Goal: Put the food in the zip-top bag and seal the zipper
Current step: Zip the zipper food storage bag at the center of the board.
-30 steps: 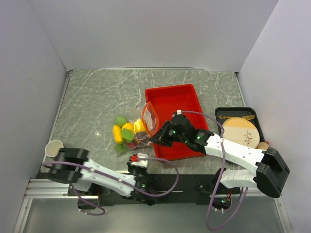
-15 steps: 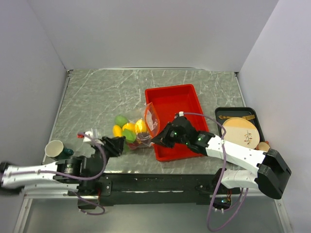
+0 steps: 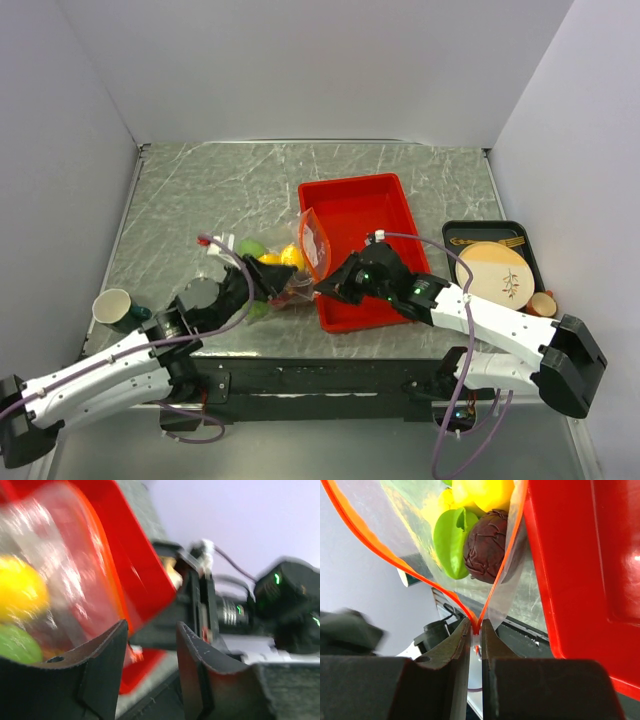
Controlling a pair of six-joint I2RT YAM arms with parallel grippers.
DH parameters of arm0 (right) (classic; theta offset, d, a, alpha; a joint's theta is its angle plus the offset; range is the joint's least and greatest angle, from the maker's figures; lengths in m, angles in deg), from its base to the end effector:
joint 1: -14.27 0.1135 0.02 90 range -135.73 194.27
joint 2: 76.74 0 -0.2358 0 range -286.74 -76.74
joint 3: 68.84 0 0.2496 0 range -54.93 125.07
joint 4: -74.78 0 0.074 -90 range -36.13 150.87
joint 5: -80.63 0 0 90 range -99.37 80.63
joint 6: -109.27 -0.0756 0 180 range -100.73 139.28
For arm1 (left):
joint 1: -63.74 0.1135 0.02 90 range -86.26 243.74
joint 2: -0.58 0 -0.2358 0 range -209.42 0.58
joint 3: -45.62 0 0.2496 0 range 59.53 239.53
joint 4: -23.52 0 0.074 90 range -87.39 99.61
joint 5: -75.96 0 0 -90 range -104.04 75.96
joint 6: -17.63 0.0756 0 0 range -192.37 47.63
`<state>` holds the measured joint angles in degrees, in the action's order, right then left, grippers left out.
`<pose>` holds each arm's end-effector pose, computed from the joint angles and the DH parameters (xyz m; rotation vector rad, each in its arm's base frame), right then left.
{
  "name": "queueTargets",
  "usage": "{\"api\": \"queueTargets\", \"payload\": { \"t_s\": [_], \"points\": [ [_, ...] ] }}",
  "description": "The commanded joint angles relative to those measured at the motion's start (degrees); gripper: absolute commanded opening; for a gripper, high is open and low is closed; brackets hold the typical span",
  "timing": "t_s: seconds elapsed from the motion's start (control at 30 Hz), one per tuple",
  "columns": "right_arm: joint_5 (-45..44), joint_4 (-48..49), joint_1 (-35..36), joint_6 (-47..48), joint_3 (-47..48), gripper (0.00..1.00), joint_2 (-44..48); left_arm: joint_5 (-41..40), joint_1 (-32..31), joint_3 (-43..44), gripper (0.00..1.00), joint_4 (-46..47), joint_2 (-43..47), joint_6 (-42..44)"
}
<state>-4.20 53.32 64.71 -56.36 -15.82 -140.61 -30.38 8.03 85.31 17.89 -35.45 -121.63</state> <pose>0.1778 0.2260 0.1984 0.4783 2.4222 1.2622 0.1443 -0.1738 0.2631 -0.1416 1.7323 -1.1689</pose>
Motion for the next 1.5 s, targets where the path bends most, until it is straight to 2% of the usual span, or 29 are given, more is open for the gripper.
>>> {"api": "queueTargets", "payload": {
  "t_s": [0.0, 0.13, 0.5, 0.73, 0.9, 1.13, 1.3, 1.47],
  "points": [
    [-0.8, 4.7, 0.2, -0.6, 0.5, 0.0, 0.7, 11.4, 0.2, -10.1, 0.49, 13.0, 1.8, -15.9],
    [-1.3, 5.2, 0.3, -0.5, 0.8, 0.0, 0.2, 9.6, -0.4, -19.3, 0.5, 24.8, 2.4, -25.9],
    [-1.3, 5.4, 0.3, -0.1, 0.3, 0.0, -0.2, -2.1, -7.6, -23.3, 0.61, 31.2, 0.4, -30.6],
    [-1.2, 6.0, 0.5, -0.7, -0.3, 0.0, 0.6, -5.4, -10.5, -18.8, 0.63, 32.2, -8.5, -31.8],
    [-1.8, 7.4, 1.0, -2.1, -2.4, 0.0, 2.1, -13.1, -14.9, -18.0, 0.62, 32.4, -12.7, -34.9],
    [-3.3, 10.5, 2.8, -4.8, -5.2, 0.0, 5.0, -18.5, -15.8, -16.6, 0.61, 30.8, -13.5, -35.6],
    [-2.8, 11.2, 4.2, -6.6, -6.9, 0.0, 6.0, -19.5, -16.1, -16.6, 0.6, 29.8, -13.4, -36.0],
    [-5.1, 10.9, 6.7, -8.6, -7.6, 0.0, 7.7, -20.8, -17.2, -17.7, 0.55, 30.2, -13.9, -38.1]
  ]
}}
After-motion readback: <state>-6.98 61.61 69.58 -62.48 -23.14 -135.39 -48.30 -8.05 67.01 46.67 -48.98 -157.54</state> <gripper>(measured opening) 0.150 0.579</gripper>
